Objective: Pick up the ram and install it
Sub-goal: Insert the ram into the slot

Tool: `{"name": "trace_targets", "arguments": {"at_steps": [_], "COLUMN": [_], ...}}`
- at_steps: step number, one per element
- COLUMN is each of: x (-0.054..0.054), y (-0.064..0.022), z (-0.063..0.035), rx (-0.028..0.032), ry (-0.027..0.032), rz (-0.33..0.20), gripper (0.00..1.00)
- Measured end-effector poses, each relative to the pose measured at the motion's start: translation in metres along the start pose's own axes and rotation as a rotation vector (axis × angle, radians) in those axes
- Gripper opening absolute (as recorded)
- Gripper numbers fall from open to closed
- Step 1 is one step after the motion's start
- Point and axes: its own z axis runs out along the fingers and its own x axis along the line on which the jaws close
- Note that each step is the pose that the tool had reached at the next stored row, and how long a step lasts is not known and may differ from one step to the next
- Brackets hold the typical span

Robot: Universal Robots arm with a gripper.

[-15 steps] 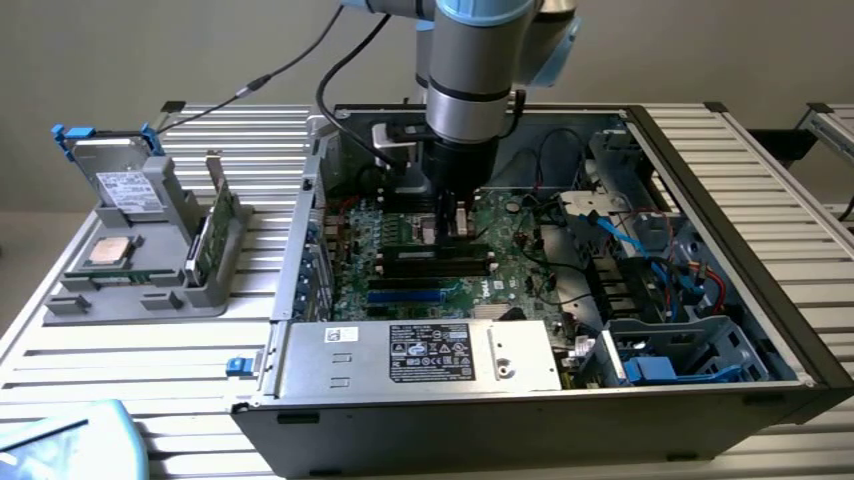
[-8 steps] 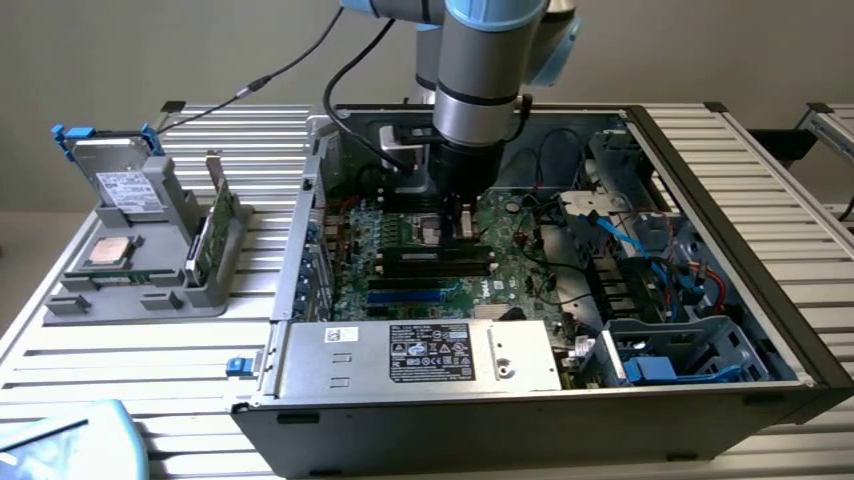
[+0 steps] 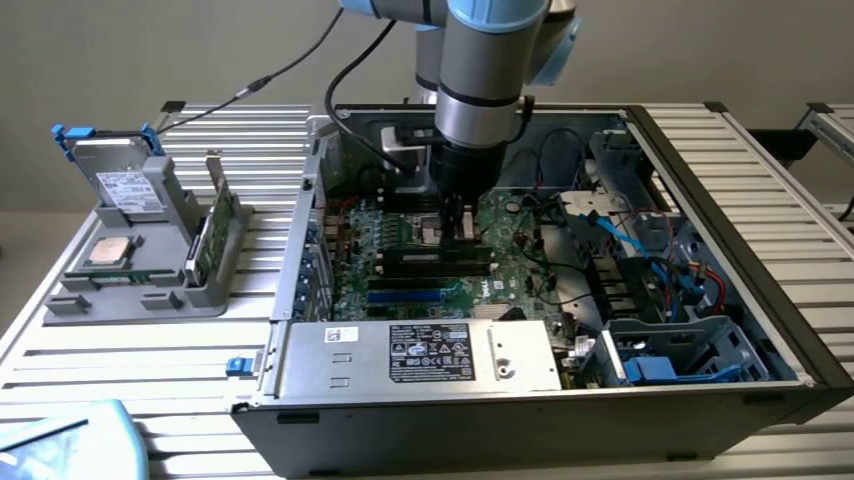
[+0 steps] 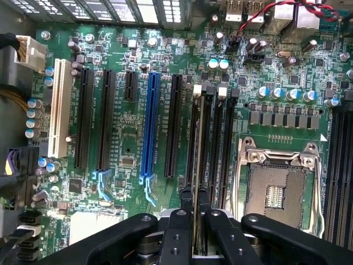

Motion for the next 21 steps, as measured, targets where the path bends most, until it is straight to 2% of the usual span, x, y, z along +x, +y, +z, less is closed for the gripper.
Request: {"name": "trace_targets", "arguments": {"at_steps": [7,13,21], "x": [0.0009,0.0008,0.0007], "y": [0.0005,0.0013,0.0012], "z": [0.0011,0.0027,0.0039], "rx": [-0.0003,-0.0012,-0.0012], "ry": [0.0041,0.0127,0.0147], "rz": [0.000,0.001,0.001], "gripper": [0.14,0.14,0.14]}}
